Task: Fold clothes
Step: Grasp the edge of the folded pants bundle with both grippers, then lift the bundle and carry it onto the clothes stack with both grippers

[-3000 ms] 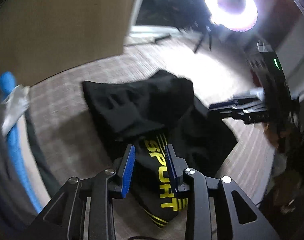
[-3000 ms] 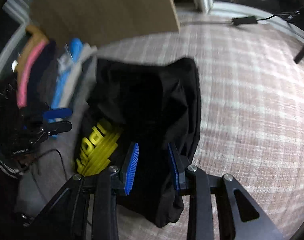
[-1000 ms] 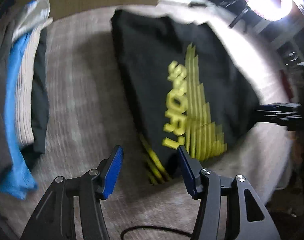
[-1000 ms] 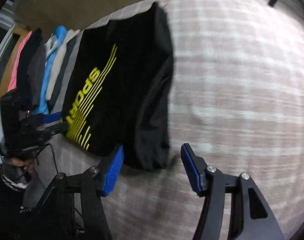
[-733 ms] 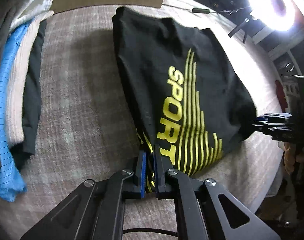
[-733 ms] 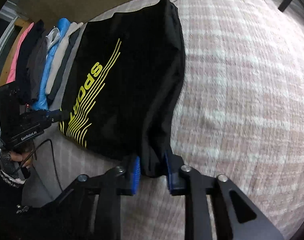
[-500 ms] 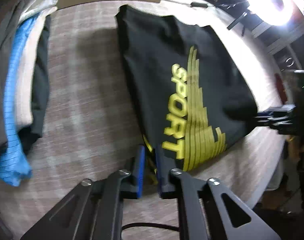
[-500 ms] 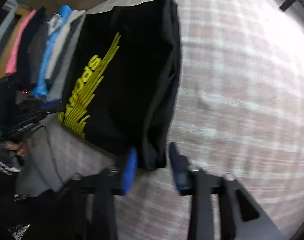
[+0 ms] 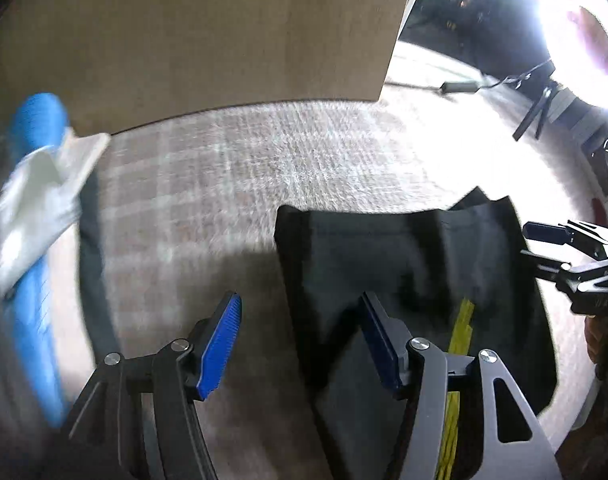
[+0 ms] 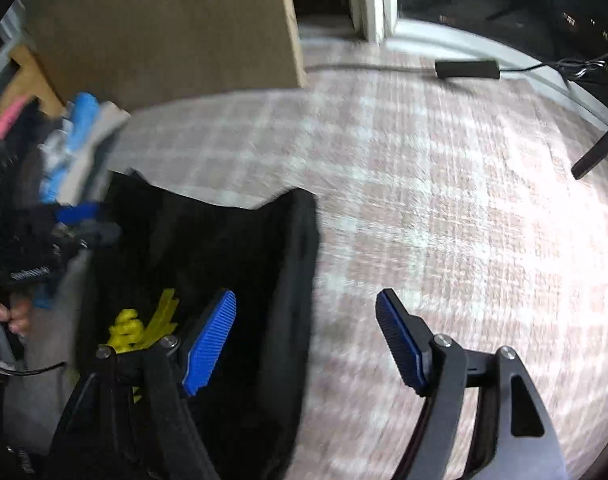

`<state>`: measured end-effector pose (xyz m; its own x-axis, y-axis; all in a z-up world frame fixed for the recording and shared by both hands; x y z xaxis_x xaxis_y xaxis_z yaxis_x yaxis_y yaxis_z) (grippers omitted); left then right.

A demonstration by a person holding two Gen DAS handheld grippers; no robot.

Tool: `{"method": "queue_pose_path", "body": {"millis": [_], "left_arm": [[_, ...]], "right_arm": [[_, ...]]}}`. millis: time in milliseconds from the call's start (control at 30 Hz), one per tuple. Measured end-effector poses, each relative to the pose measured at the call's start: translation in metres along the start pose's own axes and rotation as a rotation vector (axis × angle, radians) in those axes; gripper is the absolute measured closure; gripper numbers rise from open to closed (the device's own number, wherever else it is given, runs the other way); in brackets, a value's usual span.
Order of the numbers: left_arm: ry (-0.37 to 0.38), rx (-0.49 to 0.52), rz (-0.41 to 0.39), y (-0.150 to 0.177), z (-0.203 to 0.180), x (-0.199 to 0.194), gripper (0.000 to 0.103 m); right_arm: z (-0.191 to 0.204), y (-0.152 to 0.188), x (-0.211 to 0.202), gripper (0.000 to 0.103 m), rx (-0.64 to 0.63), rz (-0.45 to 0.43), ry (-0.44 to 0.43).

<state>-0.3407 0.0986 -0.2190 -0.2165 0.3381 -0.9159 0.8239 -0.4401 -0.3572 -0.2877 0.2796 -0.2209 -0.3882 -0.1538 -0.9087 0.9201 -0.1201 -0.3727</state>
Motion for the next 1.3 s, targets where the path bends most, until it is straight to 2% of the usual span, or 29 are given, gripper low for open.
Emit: {"method": "queue_pose_path", "body": {"millis": [67, 200, 267, 567, 633, 667, 733, 833, 900, 967, 1100, 1300], "left_arm": [[0.021, -0.005, 0.002, -0.003, -0.001, 0.007, 0.045], [0.034, 0.004, -0.005, -0.014, -0.014, 0.022, 0.040], [0.044, 0.003, 0.002, -0.015, -0.014, 0.024, 0.041], [0.050, -0.019, 0.015, -0.010, -0.010, 0.022, 0.041], [0.054, 0.001, 0.018, -0.012, -0.016, 0.024, 0.049], [0.064, 0.009, 0.019, -0.012, -0.019, 0.025, 0.053], [0.086, 0.024, 0.022, -0.013, -0.024, 0.026, 0.066], [0.152, 0.027, 0.011, -0.014, -0.027, 0.027, 0.078], [0.196, 0.019, -0.006, -0.014, -0.027, 0.026, 0.087], [0.200, 0.017, -0.028, -0.013, -0.028, 0.019, 0.089], [0.202, 0.026, -0.077, -0.010, -0.031, -0.001, 0.090], [0.258, 0.058, -0.234, 0.015, -0.042, -0.096, 0.090]], "right_arm": [[-0.009, -0.002, 0.011, 0.031, 0.003, 0.024, -0.002], [-0.010, -0.014, 0.021, 0.030, 0.046, 0.012, -0.116], [-0.008, -0.019, 0.023, 0.030, 0.031, 0.017, -0.141], [0.019, -0.012, 0.030, 0.031, -0.135, 0.024, -0.124], [0.022, -0.013, 0.032, 0.037, -0.138, 0.024, -0.133], [0.022, -0.013, 0.030, 0.043, -0.140, 0.025, -0.138], [0.021, -0.015, 0.029, 0.046, -0.140, 0.027, -0.148], [0.010, -0.012, 0.022, 0.057, -0.107, 0.025, -0.180], [0.006, -0.012, 0.022, 0.073, -0.054, 0.023, -0.233], [0.002, -0.011, 0.021, 0.075, -0.001, 0.014, -0.272], [0.007, -0.008, -0.002, 0.079, -0.002, -0.037, -0.263], [0.037, 0.001, -0.083, 0.080, -0.021, -0.197, -0.284]]}}
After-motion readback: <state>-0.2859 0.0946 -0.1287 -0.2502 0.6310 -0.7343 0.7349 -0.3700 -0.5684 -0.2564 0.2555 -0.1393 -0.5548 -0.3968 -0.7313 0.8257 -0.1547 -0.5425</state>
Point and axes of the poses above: each gripper's, at about its wrist camera, not at the fingertips, and x roughly the way its jaws point, z to its left, y to its underside, the point moved 6 cm from there along x, roughly the way its jaws point, and after that the axes turned 2 degrees about -x, right-handed, at the moved point
